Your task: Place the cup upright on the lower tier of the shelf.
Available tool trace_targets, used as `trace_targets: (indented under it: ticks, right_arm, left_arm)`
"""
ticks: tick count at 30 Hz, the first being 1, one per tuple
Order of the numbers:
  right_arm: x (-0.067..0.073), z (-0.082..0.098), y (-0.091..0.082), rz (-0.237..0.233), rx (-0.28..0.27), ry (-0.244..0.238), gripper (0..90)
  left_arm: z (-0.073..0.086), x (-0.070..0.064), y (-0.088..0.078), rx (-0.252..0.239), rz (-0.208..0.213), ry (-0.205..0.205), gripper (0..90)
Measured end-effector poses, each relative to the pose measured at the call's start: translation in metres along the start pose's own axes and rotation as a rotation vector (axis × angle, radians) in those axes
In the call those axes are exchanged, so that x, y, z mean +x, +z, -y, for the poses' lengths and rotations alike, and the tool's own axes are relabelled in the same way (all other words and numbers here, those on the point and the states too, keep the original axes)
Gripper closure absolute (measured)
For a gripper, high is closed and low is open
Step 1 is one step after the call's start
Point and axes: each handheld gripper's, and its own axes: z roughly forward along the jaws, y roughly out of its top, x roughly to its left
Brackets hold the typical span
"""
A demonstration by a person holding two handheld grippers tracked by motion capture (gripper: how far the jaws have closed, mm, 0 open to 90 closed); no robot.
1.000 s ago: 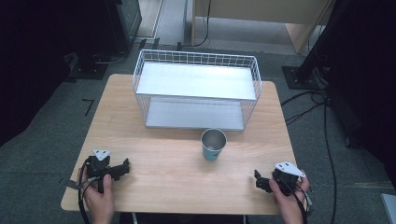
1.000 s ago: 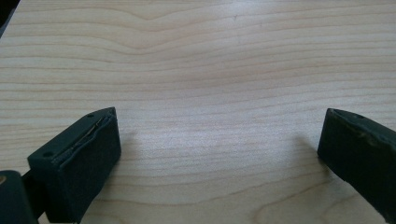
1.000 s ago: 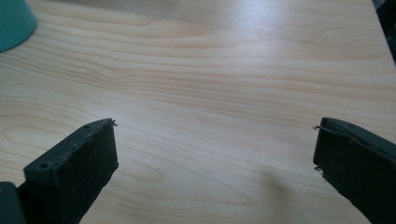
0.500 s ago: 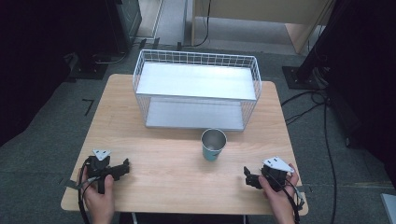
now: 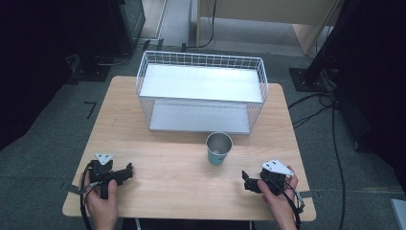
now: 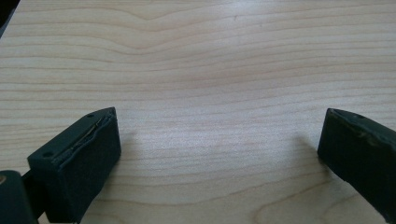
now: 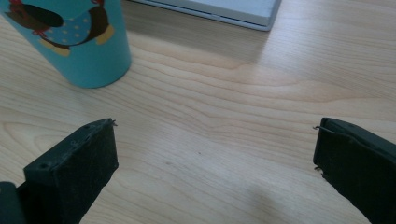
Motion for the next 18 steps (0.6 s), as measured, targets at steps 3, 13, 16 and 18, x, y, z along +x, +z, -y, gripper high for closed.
trace_targets:
  ticks: [3, 13, 16, 18]
  right_arm:
    - [0.005, -0.002, 0.002, -0.011, -0.002, -0.009, 0.0]
    - [0.02, -0.007, 0.009, -0.046, -0.002, -0.026, 0.0]
    - [0.024, -0.009, 0.01, -0.057, -0.006, -0.029, 0.0]
    - [0.028, -0.01, 0.011, -0.068, -0.009, -0.029, 0.0]
  left_arm:
    - [0.0, 0.0, 0.0, 0.0, 0.0, 0.0, 0.0]
    - [0.0, 0.0, 0.0, 0.0, 0.0, 0.0, 0.0]
    - [0.0, 0.0, 0.0, 0.0, 0.0, 0.0, 0.0]
    - [0.0, 0.0, 0.0, 0.0, 0.0, 0.0, 0.0]
